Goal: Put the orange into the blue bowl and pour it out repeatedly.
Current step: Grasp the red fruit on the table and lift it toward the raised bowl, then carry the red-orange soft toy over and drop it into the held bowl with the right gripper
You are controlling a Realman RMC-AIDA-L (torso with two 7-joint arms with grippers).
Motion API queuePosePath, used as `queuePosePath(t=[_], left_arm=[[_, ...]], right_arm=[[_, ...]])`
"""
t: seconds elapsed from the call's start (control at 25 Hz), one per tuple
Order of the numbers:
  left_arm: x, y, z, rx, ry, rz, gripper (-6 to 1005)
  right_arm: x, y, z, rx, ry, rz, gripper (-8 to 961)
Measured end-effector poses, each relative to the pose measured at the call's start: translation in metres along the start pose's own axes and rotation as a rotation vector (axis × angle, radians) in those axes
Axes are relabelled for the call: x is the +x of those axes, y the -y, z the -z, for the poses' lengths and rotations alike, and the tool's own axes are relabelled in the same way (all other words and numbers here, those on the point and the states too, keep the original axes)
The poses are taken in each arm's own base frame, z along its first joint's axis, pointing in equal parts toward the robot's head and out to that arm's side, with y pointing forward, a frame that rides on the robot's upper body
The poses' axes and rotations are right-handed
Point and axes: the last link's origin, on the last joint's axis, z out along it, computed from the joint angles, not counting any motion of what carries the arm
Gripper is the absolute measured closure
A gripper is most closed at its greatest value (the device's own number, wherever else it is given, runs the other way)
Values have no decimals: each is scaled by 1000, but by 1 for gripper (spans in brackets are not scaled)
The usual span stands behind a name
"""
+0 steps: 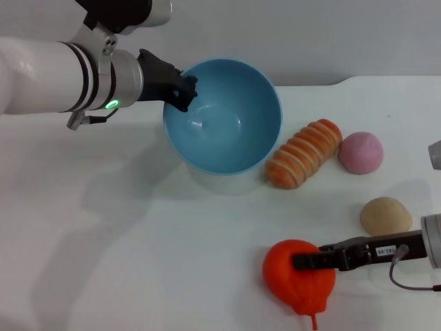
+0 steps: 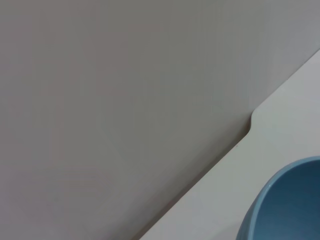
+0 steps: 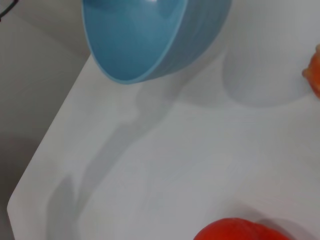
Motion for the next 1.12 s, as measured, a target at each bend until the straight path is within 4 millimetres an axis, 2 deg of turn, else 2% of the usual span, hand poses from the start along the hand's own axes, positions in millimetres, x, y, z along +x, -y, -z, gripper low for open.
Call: queuePosePath(t=[0.08,0.28,0.44,0.56,0.6,0.64,0.84,0.96,1.12], left_arm=[[0,-1,0,-1,-1,-1,1000],[0,-1,-1,-2,0,-1,1000],[1,-2,-1,-5,1,0,999],[1,-4,-2,-25,28,-4,999],[1,-6,-2,-40,48,-4,999],[1,-7,-2,-48,58,-4,999],[5,-21,-1,-129,156,-17,1000],[9,-32,-1,-178,182,-28,1000],[11,-52,-1,-262,197,-39,1000]], right_arm=[[0,0,0,-2,2,3,425],[-4,-2,5,-16,34,25,665],[-12,-14,20,-89,127,90,731],[-21,-25,41,-149,199,150,762],[-28,-35,60,-189,258,209,770],[-28,-35,60,-189,258,209,778],[-44,-53,99,-227,375,342,834],[-50,-55,104,-225,404,366,847],[-55,-56,93,-241,400,381,864]])
